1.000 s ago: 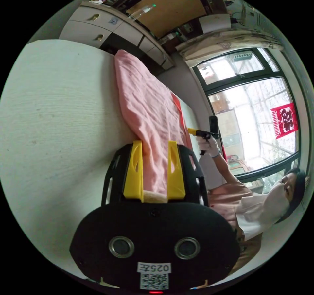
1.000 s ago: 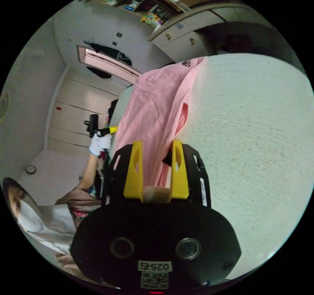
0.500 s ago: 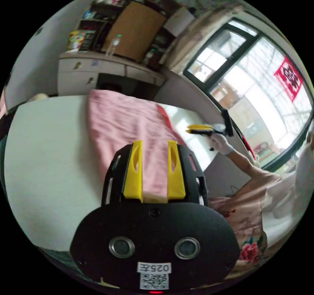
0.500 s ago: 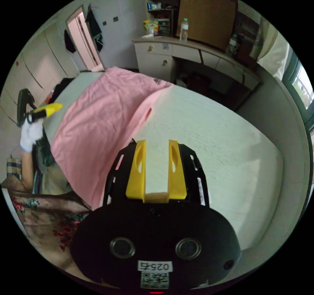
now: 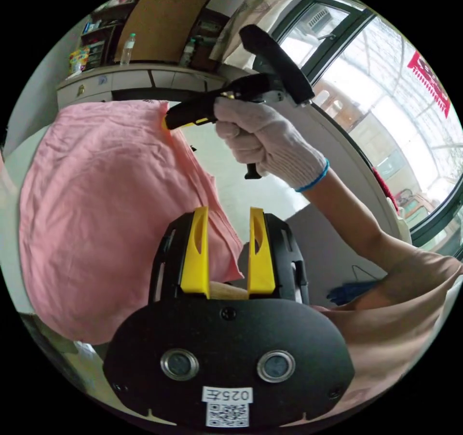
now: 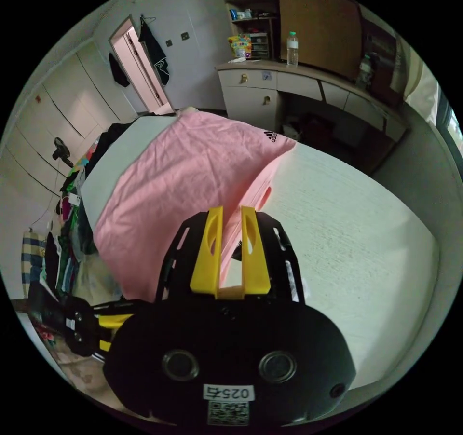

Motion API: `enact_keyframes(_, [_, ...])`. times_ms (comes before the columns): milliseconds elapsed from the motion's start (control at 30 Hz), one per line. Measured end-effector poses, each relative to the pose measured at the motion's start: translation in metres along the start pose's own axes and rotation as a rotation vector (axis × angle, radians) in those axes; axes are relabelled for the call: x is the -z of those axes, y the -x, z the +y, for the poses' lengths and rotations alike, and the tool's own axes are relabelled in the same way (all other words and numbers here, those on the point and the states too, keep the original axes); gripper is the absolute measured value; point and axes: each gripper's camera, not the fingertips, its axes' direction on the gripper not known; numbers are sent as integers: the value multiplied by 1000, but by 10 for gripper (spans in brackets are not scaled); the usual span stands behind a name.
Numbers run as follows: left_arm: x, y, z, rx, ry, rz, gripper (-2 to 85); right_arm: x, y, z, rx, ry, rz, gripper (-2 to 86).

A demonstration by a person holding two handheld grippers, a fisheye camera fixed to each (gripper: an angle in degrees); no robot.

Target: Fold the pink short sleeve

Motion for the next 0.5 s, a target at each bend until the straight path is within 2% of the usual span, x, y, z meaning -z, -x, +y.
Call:
enact_keyframes(100, [4, -5, 12, 33, -15, -46, 80, -16, 7, -4, 0, 23, 81, 56])
enact_keyframes(200, [3, -7, 20, 50, -18, -66, 71, -23, 5, -2, -32, 14, 130, 11])
enact_keyframes(267, [4, -8, 23, 63, -18, -107, 42, -24, -1, 0, -50, 3, 94, -2])
enact_keyframes(367, [12, -4, 30, 106, -36, -71, -1, -20, -13, 3, -98, -18, 13, -4])
enact_keyframes(500, [15, -1, 35, 114, -29, -32, 5, -20, -12, 2, -73, -16, -37, 17])
